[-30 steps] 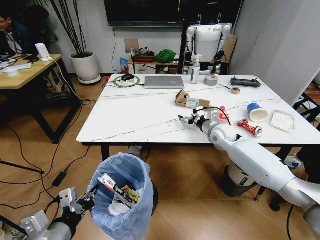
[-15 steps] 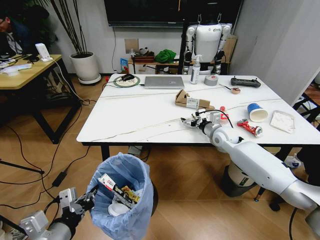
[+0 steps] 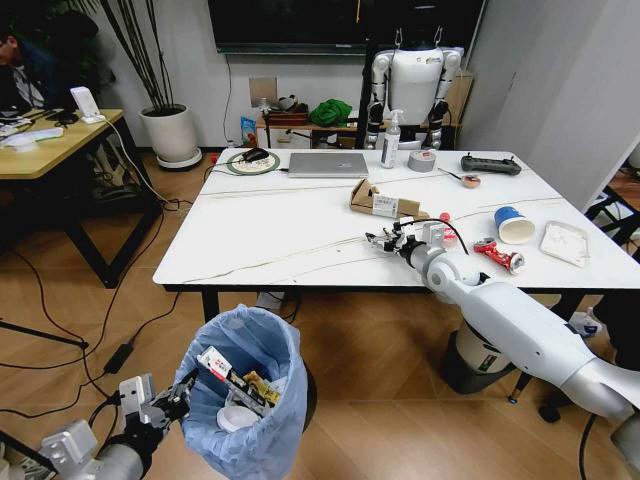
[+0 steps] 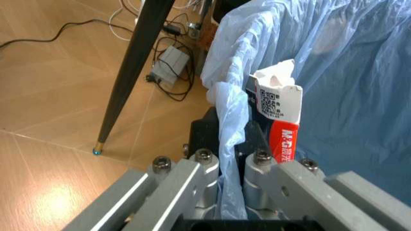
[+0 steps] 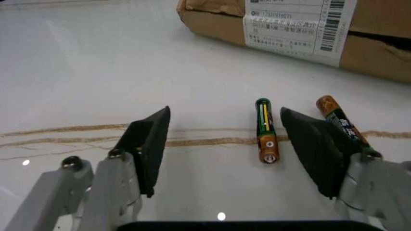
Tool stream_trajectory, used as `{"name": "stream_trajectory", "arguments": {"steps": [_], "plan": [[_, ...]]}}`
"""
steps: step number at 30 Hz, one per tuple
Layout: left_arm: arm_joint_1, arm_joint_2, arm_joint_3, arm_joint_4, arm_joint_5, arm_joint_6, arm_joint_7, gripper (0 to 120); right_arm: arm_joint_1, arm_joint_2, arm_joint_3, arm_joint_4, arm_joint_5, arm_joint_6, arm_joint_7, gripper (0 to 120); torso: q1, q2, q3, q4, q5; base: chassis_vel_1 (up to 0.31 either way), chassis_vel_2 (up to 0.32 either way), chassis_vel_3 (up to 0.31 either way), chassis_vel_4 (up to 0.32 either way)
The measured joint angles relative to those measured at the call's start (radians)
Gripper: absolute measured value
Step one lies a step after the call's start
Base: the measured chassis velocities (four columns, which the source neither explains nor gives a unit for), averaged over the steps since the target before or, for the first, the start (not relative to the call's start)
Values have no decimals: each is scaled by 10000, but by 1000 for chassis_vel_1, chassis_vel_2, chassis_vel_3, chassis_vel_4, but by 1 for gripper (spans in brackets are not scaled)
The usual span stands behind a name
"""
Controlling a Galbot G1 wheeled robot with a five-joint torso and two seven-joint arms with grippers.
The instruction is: Pick up the trash bin and place the trash from the table into it.
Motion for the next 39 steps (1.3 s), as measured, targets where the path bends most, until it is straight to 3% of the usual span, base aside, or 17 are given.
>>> {"name": "stream_trajectory", "arguments": {"steps": [7,9,14,18,25,32,39], "plan": [[-52,28,15,31,-29,-1,0,0,44,-34,-28,-8,14,-8,-20,34,0,0,0,0,0,0,0,0,0],[-58,29,19,34,-32,-2,0,0,49,-38,-31,-8,16,-10,-29,32,0,0,0,0,0,0,0,0,0],[-95,33,47,58,-49,-4,0,0,90,-52,-64,-52,19,-14,-91,11,0,-1,0,1,1,0,0,0,0],[-109,49,44,58,-82,-4,-1,0,118,-55,-87,-64,19,-15,-164,1,0,-2,0,0,1,0,0,0,0],[-105,69,76,59,-103,-4,-6,0,129,-269,-92,643,112,6,-330,1,1,-4,1,0,1,0,0,0,0],[-138,146,139,70,-156,-4,-12,0,121,-717,-126,2781,686,87,-554,1,1,-4,1,1,0,0,0,0,0],[-159,185,50,130,-227,-4,-24,0,-40,-1350,-1010,5425,1018,653,-1557,1,0,-4,1,0,0,0,0,0,0]]}}
